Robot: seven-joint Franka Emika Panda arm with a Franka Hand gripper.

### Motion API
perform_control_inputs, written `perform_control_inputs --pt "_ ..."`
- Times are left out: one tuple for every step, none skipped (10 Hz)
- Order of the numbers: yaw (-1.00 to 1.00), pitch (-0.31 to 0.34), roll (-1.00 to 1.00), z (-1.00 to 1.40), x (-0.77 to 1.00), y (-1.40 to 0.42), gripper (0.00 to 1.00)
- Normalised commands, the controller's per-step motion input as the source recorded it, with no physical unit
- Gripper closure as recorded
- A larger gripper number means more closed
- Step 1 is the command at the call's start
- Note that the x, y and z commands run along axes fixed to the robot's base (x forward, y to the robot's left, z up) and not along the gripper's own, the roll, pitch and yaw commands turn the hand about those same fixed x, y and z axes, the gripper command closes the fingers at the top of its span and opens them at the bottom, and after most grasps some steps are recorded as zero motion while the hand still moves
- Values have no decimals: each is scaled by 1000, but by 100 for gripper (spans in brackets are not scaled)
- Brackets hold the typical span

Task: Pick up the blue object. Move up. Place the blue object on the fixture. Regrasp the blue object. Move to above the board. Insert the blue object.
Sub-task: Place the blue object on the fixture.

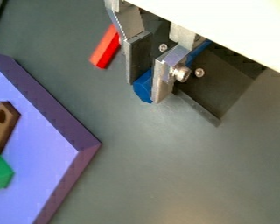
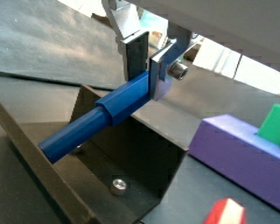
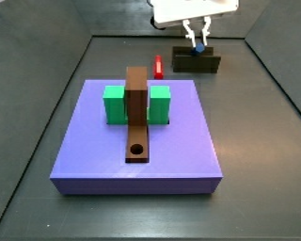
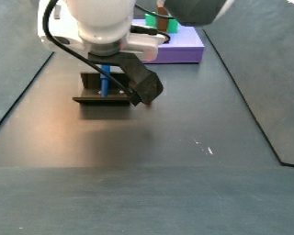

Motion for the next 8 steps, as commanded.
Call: perform_control_inputs --pt "-11 -31 -189 0 -9 54 100" --pt "-6 0 -106 0 -6 60 100" --pt "0 0 -3 -57 0 6 100" --pt "-3 0 0 -191 0 0 100" --pt "-34 0 -60 -180 0 0 100" --pt "-57 0 -266 -126 9 0 100" --pt "-74 0 -329 -120 34 -3 100" --pt "-86 0 -334 -71 54 0 100"
